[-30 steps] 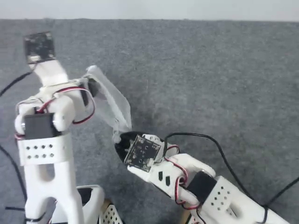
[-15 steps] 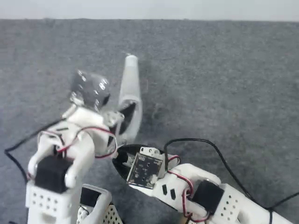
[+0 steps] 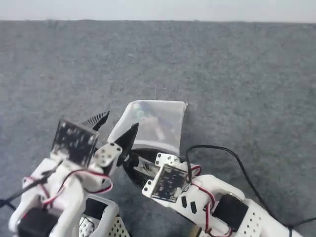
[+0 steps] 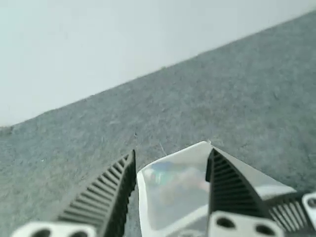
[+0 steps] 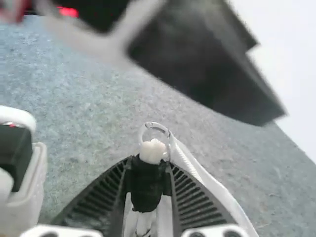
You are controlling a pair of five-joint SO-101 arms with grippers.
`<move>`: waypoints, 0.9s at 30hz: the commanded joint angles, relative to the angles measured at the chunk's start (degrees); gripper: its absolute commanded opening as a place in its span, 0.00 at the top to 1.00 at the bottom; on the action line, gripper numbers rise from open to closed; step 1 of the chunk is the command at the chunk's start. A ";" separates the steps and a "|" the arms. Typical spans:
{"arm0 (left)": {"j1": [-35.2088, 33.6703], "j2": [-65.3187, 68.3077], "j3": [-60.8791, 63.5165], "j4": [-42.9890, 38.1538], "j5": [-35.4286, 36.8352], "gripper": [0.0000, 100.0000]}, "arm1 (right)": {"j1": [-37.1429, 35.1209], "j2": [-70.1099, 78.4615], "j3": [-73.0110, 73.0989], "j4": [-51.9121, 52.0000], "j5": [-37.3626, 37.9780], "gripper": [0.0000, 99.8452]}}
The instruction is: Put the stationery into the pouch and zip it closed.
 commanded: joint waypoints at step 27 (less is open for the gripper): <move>0.09 -3.87 7.78 5.01 -18.11 0.71 | 20.53 -12.88 -10.99 15.43 0.79 0.99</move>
